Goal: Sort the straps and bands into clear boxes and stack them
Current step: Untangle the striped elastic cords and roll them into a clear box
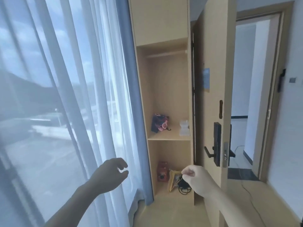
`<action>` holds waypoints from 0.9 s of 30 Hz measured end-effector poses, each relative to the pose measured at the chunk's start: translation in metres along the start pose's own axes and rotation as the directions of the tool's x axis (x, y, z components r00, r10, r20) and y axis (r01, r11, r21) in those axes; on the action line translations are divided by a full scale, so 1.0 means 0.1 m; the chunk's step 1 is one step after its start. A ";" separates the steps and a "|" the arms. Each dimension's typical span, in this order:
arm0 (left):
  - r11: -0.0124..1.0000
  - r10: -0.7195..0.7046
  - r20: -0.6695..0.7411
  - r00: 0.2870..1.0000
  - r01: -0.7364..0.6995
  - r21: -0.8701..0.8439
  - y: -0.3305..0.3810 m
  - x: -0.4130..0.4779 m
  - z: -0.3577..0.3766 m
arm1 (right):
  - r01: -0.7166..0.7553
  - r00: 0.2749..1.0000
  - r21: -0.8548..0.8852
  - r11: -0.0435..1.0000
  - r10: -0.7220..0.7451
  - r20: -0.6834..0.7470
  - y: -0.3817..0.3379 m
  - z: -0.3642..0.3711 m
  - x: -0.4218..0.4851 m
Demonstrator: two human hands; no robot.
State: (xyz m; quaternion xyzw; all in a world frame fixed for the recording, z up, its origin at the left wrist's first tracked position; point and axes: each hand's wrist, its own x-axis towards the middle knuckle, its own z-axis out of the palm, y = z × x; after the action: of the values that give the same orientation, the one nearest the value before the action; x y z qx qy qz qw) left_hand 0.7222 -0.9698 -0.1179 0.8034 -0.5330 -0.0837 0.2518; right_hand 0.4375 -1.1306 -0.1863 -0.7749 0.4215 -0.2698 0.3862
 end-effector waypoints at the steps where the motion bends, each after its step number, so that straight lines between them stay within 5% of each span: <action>1: 1.000 -0.002 -0.009 1.000 0.002 -0.019 -0.04 0.17 0.00 | -0.002 1.000 0.003 1.000 0.002 0.007 0.00 0.04 0.19; 11: 0.988 0.069 0.008 0.998 -0.067 -0.142 -0.13 1.69 0.44 | 0.084 0.994 -0.156 0.984 -0.093 -0.056 0.03 -0.04 1.61; 27: 0.953 0.179 0.068 0.981 -0.156 -0.258 -0.45 5.00 0.62 | -0.012 0.991 -0.205 0.979 -0.016 -0.132 0.26 0.18 4.42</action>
State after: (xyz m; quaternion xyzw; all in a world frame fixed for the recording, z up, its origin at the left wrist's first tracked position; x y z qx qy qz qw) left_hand 0.9430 -1.4250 -0.1270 0.7123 -0.5951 -0.1655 0.3334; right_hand 0.6603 -1.5139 -0.1770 -0.7913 0.4710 -0.2761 0.2752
